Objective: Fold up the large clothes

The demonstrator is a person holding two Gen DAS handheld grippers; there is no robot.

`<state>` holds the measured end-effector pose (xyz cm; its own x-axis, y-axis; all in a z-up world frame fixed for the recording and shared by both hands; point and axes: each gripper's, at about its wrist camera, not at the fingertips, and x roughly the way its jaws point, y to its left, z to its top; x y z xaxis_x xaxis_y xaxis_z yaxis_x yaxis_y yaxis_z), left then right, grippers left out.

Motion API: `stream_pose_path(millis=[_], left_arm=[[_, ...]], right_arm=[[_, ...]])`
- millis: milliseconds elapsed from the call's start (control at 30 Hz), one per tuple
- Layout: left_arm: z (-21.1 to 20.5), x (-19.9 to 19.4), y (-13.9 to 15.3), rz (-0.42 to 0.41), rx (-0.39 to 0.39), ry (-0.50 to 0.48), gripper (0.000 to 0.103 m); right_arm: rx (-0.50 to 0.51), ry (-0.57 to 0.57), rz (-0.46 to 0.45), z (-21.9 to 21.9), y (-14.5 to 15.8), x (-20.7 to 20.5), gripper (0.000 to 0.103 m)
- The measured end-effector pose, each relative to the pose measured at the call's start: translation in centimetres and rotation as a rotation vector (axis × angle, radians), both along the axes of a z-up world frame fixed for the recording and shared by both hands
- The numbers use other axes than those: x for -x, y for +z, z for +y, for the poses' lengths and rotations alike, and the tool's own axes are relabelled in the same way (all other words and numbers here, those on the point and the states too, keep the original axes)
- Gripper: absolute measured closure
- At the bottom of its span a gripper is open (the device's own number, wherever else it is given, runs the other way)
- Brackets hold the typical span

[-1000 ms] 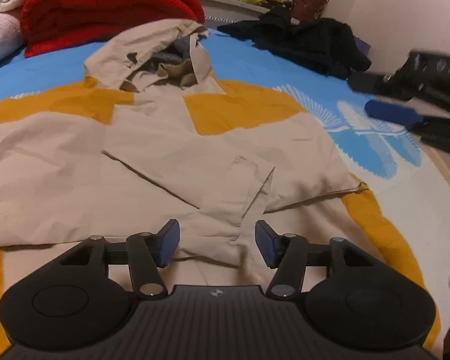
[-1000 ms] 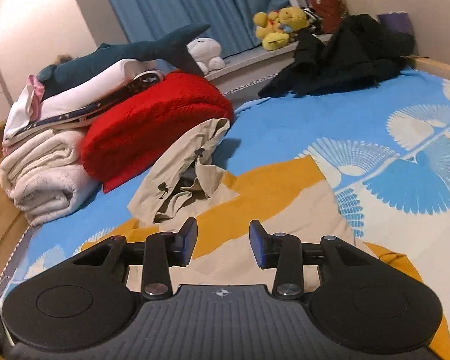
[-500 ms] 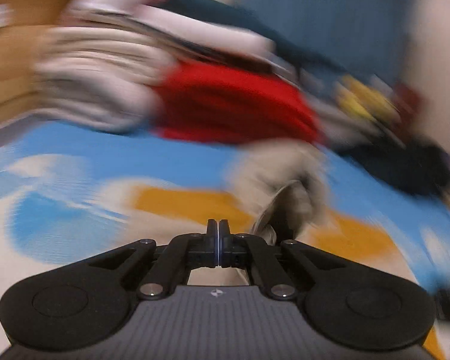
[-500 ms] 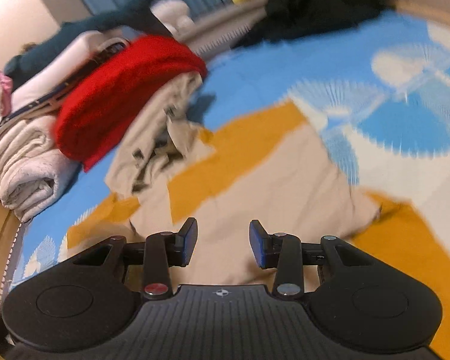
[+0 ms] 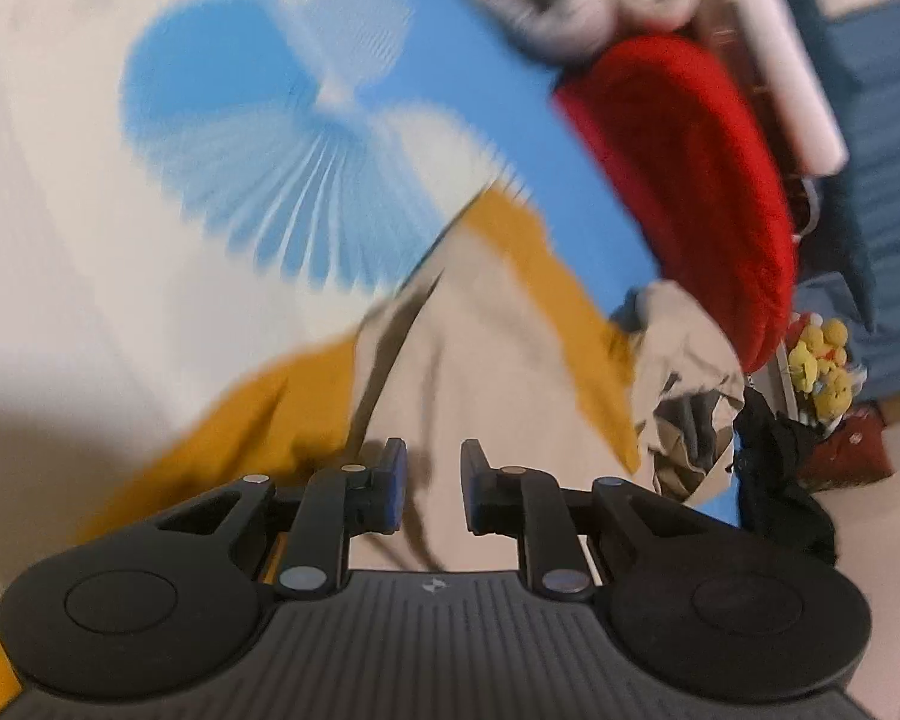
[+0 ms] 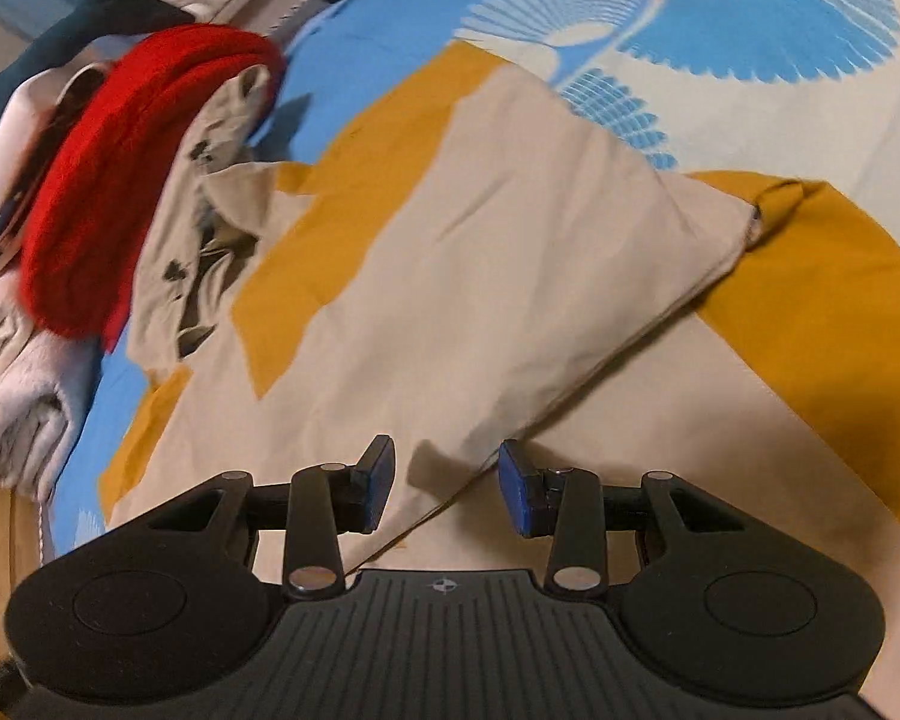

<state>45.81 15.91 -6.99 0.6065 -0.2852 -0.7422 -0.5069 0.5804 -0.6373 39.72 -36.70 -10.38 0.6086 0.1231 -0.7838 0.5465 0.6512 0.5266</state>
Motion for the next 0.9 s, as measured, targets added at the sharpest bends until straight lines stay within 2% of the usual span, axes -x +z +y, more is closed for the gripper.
stream_pose_path(millis=[67,133,200,267,367,433,467,500,600,633,733,767,833,867,900], left_arm=[[0.1,-0.2,-1.3,0.019,0.033,0.008,0.084],[0.2,-0.6,-1.6,0.017,0.024,0.007,0.081],[0.0,-1.1,-1.8,0.019,0.013,-0.002,0.081],[-0.1,-1.3,-2.1,0.029,0.004,-0.002,0.081],[-0.2,-1.1,-1.8,0.017,-0.004,-0.006,0.081],[-0.6,-1.3,-1.2,-0.010,-0.037,-0.037,0.086],[-0.8,-1.4,-0.9,-0.024,-0.059,-0.051,0.093],[-1.0,-1.5,-0.6,-0.033,-0.075,-0.062,0.094],[-1.2,-1.6,-0.5,-0.036,-0.075,-0.062,0.094],[-1.2,-1.6,-0.6,-0.025,-0.067,-0.055,0.091],[-1.2,-1.5,-1.3,0.012,-0.031,-0.040,0.059],[-1.2,-1.6,-1.7,0.018,-0.014,-0.043,0.059],[-1.4,-1.7,-2.1,0.022,-0.020,-0.051,0.062],[-1.4,-1.7,-2.1,0.016,-0.034,-0.044,0.078],[-1.4,-1.7,-2.0,0.011,-0.050,-0.040,0.087]], right_arm=[[0.006,-0.006,-0.003,-0.2,0.0,-0.1,0.065],[0.000,-0.024,-0.010,-0.7,0.0,-0.1,0.088],[-0.017,-0.046,-0.028,-1.1,0.0,0.1,0.099],[-0.019,-0.078,-0.060,-1.5,0.5,0.4,0.102],[0.049,-0.115,-0.104,-1.5,1.8,0.9,0.103],[0.057,-0.138,-0.106,-1.7,2.2,1.2,0.103],[0.046,-0.135,-0.095,-1.8,2.1,1.1,0.103],[0.037,-0.121,-0.074,-1.8,1.8,0.9,0.102],[0.004,-0.104,-0.010,-1.9,0.6,0.6,0.098],[0.000,-0.109,0.000,-1.9,0.3,0.8,0.098],[-0.006,-0.101,0.018,-1.6,0.1,0.8,0.094],[-0.006,-0.093,0.020,-1.5,0.2,0.8,0.091],[0.018,-0.080,0.027,-0.8,0.5,0.7,0.082],[0.038,-0.068,0.033,-0.3,0.8,0.6,0.081],[0.067,-0.044,0.036,0.3,1.1,0.6,0.081]])
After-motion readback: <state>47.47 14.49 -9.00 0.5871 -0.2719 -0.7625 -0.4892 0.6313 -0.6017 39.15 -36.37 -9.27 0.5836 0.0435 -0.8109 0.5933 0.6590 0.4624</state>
